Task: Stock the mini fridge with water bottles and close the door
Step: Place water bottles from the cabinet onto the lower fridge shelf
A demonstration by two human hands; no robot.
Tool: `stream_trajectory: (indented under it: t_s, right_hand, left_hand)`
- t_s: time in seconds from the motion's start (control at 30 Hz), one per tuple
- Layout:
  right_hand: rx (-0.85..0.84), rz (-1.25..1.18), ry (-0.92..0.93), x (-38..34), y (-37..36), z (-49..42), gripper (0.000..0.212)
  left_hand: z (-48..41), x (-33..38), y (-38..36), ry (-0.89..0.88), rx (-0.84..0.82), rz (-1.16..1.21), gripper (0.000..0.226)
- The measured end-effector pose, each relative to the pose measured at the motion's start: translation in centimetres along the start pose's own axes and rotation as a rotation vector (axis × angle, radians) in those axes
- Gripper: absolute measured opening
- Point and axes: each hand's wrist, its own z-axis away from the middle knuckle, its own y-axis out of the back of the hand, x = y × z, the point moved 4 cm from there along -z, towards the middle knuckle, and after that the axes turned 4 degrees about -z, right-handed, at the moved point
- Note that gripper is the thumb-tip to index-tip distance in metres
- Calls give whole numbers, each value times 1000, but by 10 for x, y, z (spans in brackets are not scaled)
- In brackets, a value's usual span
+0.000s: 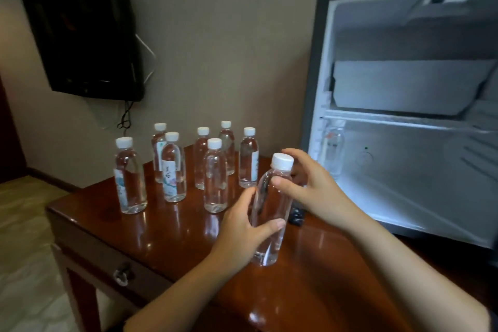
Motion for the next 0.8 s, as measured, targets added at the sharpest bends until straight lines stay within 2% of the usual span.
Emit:
stream_trajectory:
  t_s: [0.13, 0.3, 0.57, 0.8]
  right_hand:
    - [-32, -36, -74, 25, 32, 20, 47]
    - [56, -23, -113, 48, 68, 24, 52]
    - [215, 188, -152, 76, 124, 11, 53]
    - [363, 331, -219, 111, 161, -2, 55]
  left_hand:
    - [-16, 16, -38, -41, -46, 64, 48]
    - [-41, 25, -83, -37, -96, 126, 57]
    - [-83, 41, -139, -55, -160, 68, 57]
    - [-102, 42, -187, 15, -205, 71, 63]
